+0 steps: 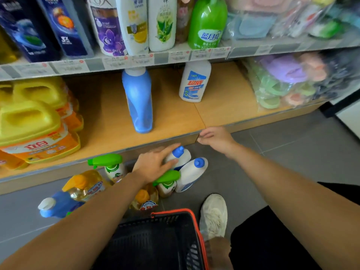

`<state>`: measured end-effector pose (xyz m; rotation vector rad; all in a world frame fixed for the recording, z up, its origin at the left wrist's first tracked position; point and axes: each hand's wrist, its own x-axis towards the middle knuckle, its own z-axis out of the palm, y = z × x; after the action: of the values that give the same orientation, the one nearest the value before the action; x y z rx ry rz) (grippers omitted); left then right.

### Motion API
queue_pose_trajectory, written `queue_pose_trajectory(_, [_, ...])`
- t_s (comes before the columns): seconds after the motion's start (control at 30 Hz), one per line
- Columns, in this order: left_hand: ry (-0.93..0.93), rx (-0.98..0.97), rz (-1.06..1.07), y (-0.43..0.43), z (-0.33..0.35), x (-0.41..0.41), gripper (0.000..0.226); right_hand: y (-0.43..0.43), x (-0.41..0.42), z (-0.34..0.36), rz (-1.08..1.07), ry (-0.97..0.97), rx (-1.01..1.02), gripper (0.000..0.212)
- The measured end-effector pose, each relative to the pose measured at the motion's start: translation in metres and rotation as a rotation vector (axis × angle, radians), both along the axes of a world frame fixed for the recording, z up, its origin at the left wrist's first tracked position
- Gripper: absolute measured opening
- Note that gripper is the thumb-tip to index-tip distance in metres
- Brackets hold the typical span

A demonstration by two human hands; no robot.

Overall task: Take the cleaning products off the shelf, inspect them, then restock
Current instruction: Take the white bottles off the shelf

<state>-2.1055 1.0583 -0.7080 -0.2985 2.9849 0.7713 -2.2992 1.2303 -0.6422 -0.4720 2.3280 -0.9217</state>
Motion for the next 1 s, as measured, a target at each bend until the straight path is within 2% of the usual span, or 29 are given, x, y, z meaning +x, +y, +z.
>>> queue_pose_trajectory(0.1, [0.035,-0.080,0.121,0.003,-0.010,-0.003,0.056,-0.023,-0.044,-0.010,-0.113,0.029,-0.033,0.038])
queue_pose_trajectory(0.2, [0.071,-0.067,0.181,0.003,-0.018,-0.007,0.059,-0.049,-0.081,-0.026,-0.222,0.025,-0.087,0.050])
queue_pose_trajectory(0.37, [0.088,-0.023,0.228,0.000,-0.018,-0.011,0.071,-0.091,-0.123,-0.042,-0.262,-0.016,-0.230,0.086])
queue_pose_trajectory(0.5, [0.091,0.009,0.277,-0.003,-0.022,-0.016,0.070,-0.113,-0.145,-0.056,-0.243,-0.071,-0.368,0.074])
queue_pose_trajectory(0.63, [0.118,0.017,0.281,-0.003,-0.023,-0.016,0.076,-0.120,-0.151,-0.070,-0.263,-0.109,-0.441,0.080])
queue_pose_trajectory(0.7, [0.121,0.013,0.276,0.000,-0.022,-0.014,0.075,-0.123,-0.148,-0.076,-0.247,-0.085,-0.424,0.073])
queue_pose_trajectory(0.87, [0.099,0.011,0.267,0.004,-0.021,-0.011,0.072,-0.140,-0.140,-0.076,-0.324,-0.027,-0.496,0.074])
queue_pose_trajectory(1.0, [0.077,0.032,0.275,0.003,-0.021,-0.011,0.066,-0.145,-0.129,-0.070,-0.324,0.071,-0.521,0.066])
